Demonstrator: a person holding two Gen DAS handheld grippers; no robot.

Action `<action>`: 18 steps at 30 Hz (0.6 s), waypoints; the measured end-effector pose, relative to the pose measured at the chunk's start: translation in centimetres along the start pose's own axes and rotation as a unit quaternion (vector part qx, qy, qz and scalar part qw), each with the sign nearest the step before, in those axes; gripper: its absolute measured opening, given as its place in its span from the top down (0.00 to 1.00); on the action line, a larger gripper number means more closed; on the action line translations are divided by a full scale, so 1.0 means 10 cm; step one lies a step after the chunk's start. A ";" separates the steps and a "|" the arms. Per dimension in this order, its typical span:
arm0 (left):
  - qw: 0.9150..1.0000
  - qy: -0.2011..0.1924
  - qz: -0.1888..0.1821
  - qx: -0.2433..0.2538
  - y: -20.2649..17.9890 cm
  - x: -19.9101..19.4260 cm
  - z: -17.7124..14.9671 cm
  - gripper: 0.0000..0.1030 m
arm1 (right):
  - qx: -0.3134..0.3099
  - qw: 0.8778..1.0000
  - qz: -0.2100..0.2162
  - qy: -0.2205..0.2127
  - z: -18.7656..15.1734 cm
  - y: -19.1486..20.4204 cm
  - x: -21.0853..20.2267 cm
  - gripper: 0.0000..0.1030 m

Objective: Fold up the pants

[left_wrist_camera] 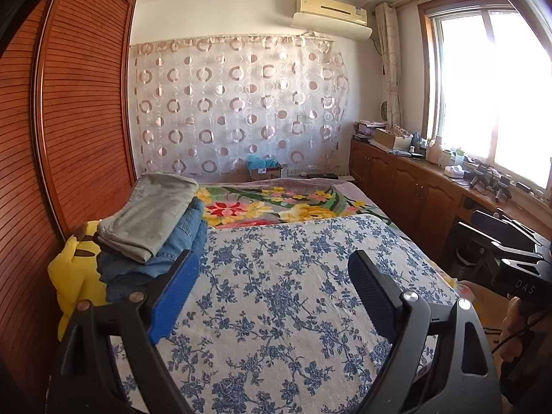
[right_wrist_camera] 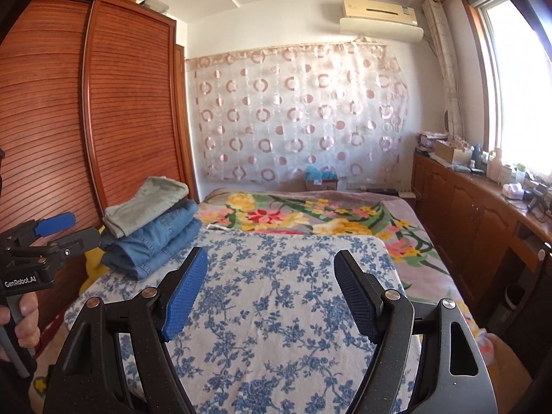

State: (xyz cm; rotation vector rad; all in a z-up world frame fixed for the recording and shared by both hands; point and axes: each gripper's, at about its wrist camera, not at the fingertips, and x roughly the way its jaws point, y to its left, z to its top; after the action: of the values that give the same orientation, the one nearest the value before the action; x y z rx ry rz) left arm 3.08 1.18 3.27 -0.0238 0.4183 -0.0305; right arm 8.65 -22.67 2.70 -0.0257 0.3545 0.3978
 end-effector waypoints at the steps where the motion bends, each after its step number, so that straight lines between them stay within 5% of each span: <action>1: 1.000 0.003 -0.001 0.000 0.00 0.02 -0.02 0.14 | -0.002 1.000 -0.005 0.000 -0.03 0.00 -0.01 0.25; 18: 1.000 0.015 0.003 -0.001 0.01 0.02 -0.14 0.14 | 0.016 1.000 -0.015 0.007 -0.20 -0.07 -0.01 0.25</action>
State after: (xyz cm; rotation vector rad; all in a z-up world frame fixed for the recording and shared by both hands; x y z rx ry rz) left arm 2.71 1.28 1.89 -0.0236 0.4479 -0.0251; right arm 8.15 -23.54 0.85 -0.0035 0.3740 0.3630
